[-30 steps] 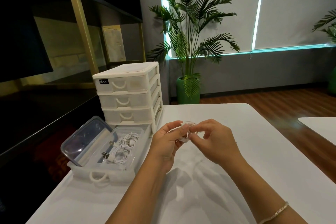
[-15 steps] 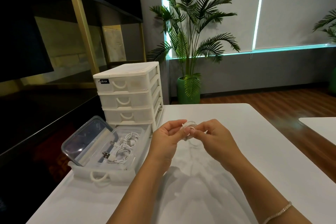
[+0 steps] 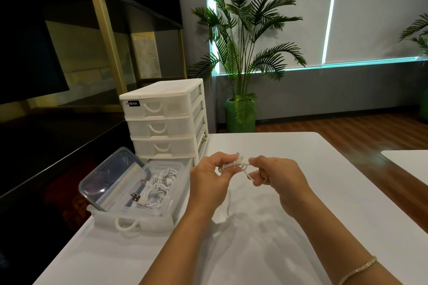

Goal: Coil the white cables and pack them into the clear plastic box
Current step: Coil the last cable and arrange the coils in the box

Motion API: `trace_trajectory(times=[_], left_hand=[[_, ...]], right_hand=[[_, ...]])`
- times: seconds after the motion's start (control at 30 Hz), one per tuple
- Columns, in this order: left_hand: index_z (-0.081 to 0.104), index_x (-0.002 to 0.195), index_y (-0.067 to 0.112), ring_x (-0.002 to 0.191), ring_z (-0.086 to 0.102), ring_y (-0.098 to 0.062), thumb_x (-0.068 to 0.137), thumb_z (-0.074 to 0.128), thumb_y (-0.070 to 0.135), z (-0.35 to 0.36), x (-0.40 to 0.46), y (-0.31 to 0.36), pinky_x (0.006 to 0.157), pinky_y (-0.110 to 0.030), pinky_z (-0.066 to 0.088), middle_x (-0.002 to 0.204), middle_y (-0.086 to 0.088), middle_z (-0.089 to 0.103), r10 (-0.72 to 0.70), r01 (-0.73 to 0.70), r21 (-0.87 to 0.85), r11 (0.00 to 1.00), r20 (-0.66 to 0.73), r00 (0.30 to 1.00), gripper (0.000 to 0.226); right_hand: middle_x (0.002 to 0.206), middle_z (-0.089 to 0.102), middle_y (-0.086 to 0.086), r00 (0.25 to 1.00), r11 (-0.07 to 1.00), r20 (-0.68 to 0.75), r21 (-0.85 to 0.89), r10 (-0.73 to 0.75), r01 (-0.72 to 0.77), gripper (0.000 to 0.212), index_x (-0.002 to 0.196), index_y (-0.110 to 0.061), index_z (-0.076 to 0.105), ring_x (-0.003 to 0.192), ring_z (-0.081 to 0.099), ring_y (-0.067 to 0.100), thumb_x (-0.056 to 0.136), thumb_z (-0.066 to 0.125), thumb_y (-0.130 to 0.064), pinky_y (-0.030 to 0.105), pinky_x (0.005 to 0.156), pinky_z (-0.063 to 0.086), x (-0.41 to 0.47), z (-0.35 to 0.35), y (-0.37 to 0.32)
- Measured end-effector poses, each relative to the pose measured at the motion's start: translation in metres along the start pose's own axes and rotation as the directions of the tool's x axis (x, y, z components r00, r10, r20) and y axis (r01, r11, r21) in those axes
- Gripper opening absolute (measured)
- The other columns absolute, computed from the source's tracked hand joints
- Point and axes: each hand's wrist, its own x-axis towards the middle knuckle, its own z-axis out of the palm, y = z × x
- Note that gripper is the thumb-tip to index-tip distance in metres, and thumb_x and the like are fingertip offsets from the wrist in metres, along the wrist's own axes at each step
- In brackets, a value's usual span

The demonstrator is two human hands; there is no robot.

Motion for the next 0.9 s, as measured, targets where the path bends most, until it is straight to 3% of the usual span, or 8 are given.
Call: trace_trajectory(times=[0.13,0.33,0.5,0.6,0.83,0.9], left_hand=[[0.066,0.086,0.038,0.087,0.058,-0.004,0.079,0.071,0.018,0.001,0.001,-0.001,0.065,-0.001,0.041,0.099,0.006,0.068,0.003,-0.003,0.034,0.999,-0.015,1.000,0.022],[0.066,0.086,0.035,0.078,0.055,-0.002,0.081,0.070,0.012,0.001,0.001,-0.002,0.063,0.003,0.039,0.094,0.005,0.068,-0.014,0.015,0.021,1.000,-0.032,0.999,0.024],[0.068,0.089,0.031,0.075,0.057,0.005,0.081,0.070,0.013,0.001,0.002,-0.001,0.062,0.001,0.040,0.088,0.011,0.067,-0.046,0.046,0.001,0.999,0.003,0.999,0.020],[0.068,0.087,0.032,0.078,0.058,0.001,0.078,0.073,0.015,-0.001,0.003,0.000,0.060,-0.001,0.041,0.084,0.017,0.066,-0.077,0.078,-0.051,0.996,0.017,0.997,0.019],[0.066,0.086,0.032,0.074,0.055,0.006,0.078,0.074,0.018,-0.001,0.002,0.000,0.059,0.001,0.040,0.079,0.023,0.062,-0.081,0.079,0.025,0.997,0.052,0.995,0.018],[0.065,0.087,0.033,0.073,0.054,0.005,0.079,0.072,0.017,-0.001,0.002,-0.001,0.059,0.000,0.040,0.080,0.022,0.061,-0.065,0.062,0.064,0.996,0.052,0.997,0.019]], right_hand=[[0.065,0.068,0.011,0.995,0.997,-0.065,0.006,-0.070,0.071,0.030,0.055,-0.008,0.061,0.071,0.065,0.026,0.082,0.065,-0.020,0.029,0.063,0.045,0.002,-0.002,0.001],[0.058,0.060,0.006,0.988,0.992,-0.101,0.041,-0.115,0.120,0.029,0.054,-0.005,0.059,0.059,0.055,0.017,0.077,0.073,-0.018,0.026,0.059,0.045,0.003,-0.006,0.003],[0.063,0.061,0.008,0.995,0.989,-0.076,0.131,-0.060,0.070,0.027,0.061,-0.002,0.061,0.062,0.057,0.021,0.079,0.071,-0.020,0.031,0.070,0.048,0.004,-0.007,0.002],[0.067,0.063,0.009,0.998,0.987,-0.055,0.159,-0.016,0.025,0.026,0.067,0.000,0.064,0.054,0.053,0.021,0.079,0.070,-0.023,0.037,0.076,0.049,0.005,-0.009,0.001],[0.073,0.059,0.015,0.999,0.985,-0.045,0.173,0.027,-0.019,0.024,0.075,-0.001,0.065,0.046,0.036,0.016,0.080,0.069,-0.024,0.029,0.047,0.039,0.003,-0.012,0.000],[0.065,0.052,0.011,0.999,0.983,-0.033,0.180,0.033,-0.026,0.024,0.076,-0.001,0.065,0.047,0.032,0.015,0.080,0.069,-0.024,0.025,0.041,0.035,0.002,-0.012,-0.001]])
